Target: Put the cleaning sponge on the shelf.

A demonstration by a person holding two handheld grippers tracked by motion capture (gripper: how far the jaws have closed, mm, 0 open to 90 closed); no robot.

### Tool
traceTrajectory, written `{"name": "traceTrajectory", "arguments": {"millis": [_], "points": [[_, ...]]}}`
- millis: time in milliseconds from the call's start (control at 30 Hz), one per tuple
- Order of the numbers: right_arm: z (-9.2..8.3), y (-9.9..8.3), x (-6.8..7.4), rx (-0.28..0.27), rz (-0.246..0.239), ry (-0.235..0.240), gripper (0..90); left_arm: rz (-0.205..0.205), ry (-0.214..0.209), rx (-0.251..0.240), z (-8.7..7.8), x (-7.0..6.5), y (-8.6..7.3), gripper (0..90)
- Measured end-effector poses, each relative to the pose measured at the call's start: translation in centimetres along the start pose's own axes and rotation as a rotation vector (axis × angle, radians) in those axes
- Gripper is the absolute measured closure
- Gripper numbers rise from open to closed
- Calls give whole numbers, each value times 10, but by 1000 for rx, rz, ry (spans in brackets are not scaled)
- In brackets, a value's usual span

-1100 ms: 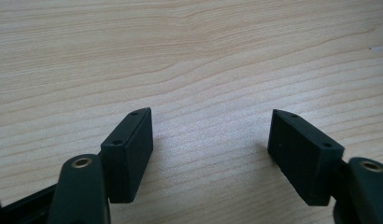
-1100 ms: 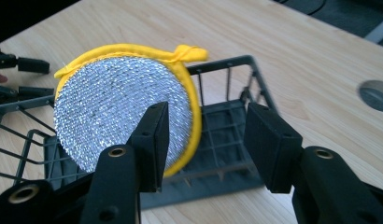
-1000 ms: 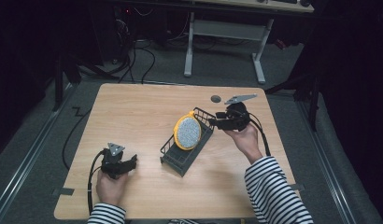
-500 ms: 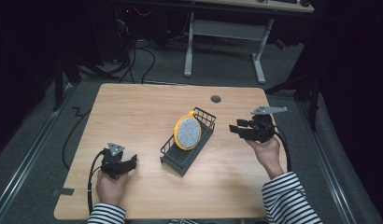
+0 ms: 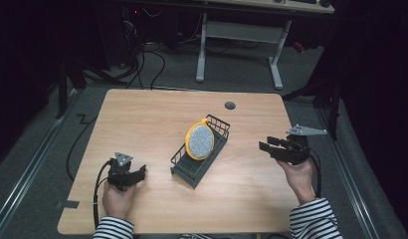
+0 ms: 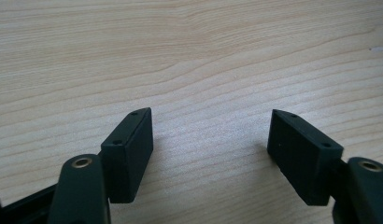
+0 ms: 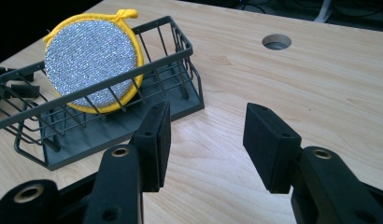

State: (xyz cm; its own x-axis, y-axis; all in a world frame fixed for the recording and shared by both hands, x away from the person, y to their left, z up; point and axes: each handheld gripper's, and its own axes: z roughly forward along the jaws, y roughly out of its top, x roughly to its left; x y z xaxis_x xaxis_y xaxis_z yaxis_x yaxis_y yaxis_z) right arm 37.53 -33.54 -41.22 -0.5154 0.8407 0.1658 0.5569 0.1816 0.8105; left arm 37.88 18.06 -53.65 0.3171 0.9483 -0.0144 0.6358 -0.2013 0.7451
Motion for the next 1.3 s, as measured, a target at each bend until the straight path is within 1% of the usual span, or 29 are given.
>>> {"name": "traceTrajectory", "arguments": {"millis": [167,333,533,600,633,667,767,967,1200,1300], "points": [[-10,-14,-6,-15,32,-6,520,0,0,0,0,0,0,319],[-16,-28,-10,-21,61,-19,518,0,1,0,0,0,0,319],[-19,-44,-12,-35,75,-32,511,0,1,0,0,0,0,319],[-20,-48,-13,-40,73,-34,515,0,1,0,0,0,0,319],[-20,-51,-13,-39,81,-34,522,0,1,0,0,0,0,319],[-20,-53,-13,-39,76,-36,523,-1,1,0,0,0,0,319],[-20,-60,-13,-38,82,-38,520,0,1,0,0,0,0,319],[-16,-73,-13,-35,90,-45,513,-1,1,0,0,0,0,319],[-3,-93,-11,-4,109,-32,520,-1,1,0,0,0,0,320],[0,-99,-11,4,120,-29,516,0,1,0,0,0,0,319]]}}
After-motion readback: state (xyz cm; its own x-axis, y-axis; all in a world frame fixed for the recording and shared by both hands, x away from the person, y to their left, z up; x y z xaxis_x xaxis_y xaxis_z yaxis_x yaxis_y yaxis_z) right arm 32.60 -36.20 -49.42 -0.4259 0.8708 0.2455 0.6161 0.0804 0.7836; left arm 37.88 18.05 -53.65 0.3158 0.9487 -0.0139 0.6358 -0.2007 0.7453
